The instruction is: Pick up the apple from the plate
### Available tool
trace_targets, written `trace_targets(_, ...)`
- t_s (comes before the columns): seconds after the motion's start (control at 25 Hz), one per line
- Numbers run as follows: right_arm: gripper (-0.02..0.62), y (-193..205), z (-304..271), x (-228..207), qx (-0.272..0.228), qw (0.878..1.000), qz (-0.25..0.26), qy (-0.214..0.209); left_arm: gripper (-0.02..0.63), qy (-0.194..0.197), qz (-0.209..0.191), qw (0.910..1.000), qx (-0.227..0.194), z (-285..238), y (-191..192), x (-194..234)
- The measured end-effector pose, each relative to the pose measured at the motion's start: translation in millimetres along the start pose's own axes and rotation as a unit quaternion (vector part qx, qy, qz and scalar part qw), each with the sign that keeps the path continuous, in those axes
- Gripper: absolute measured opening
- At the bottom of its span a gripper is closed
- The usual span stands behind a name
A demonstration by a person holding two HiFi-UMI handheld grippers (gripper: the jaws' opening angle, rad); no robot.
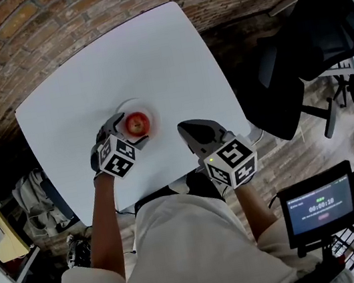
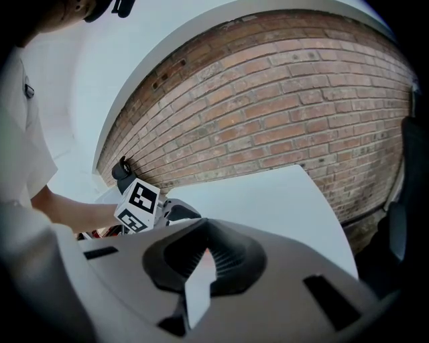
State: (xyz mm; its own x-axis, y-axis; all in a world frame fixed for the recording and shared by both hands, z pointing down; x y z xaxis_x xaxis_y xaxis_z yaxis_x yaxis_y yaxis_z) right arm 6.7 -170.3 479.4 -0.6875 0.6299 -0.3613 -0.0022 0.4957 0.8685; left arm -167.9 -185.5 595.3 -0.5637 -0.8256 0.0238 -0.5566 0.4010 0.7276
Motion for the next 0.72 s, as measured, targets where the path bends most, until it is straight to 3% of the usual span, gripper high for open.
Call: trace_targets(0.72,0.002,7,1,-1,0.007,1.000,-0.003,0.003,0.446,0.027,-0.018,0.9992,0.024,-12,7,1)
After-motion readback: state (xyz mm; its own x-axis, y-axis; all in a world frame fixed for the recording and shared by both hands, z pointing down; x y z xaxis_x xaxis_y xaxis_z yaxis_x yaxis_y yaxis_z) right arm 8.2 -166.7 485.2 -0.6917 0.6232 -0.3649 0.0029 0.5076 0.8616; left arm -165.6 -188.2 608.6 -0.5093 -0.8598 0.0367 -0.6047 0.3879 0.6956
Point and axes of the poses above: the fingertips, and each gripper's own axes: z backward along the fingers, x to its left, y out of its underside, the point moved 6 cm from there along z, backward along the fingers, and after that the axes turned 15 degrees about -x, right-handed, at the moved point
